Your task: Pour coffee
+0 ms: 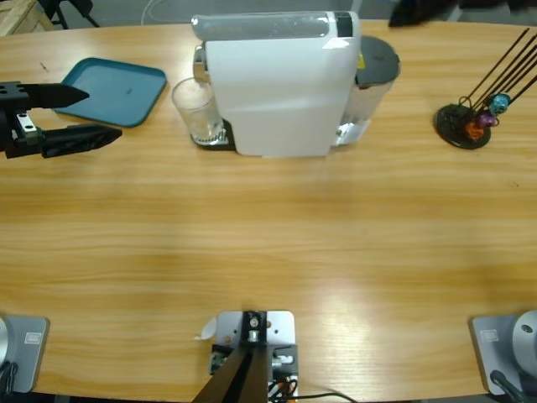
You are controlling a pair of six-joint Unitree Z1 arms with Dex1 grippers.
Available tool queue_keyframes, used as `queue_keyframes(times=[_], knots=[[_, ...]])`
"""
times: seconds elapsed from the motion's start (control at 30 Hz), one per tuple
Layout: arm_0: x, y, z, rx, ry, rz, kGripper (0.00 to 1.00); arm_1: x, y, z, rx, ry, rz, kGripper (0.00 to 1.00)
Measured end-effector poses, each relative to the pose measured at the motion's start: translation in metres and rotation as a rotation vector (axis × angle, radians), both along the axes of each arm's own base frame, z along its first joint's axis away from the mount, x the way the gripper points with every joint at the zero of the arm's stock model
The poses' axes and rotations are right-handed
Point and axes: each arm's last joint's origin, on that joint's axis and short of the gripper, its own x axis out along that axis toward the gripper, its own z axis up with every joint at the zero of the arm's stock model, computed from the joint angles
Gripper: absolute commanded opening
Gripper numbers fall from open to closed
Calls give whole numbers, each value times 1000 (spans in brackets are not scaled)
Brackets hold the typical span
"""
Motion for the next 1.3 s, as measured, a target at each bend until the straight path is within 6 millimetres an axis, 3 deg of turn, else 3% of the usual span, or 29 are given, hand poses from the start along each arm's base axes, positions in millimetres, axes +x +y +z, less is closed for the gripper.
queue_keyframes(times=[0.27,0.63,0.87,1.3], knots=[[-2,1,2,-4,-8,-1,1000,-52,-36,-64,22,-63,72,1000],[-2,1,2,-6,-11,-3,1000,-79,-53,-100,130,-190,168,1000],[-4,0,2,5,-20,-21,1000,-94,-65,-108,115,-237,206,1000],[-8,1,2,17,-32,-33,1000,-98,-67,-108,124,-246,242,1000]])
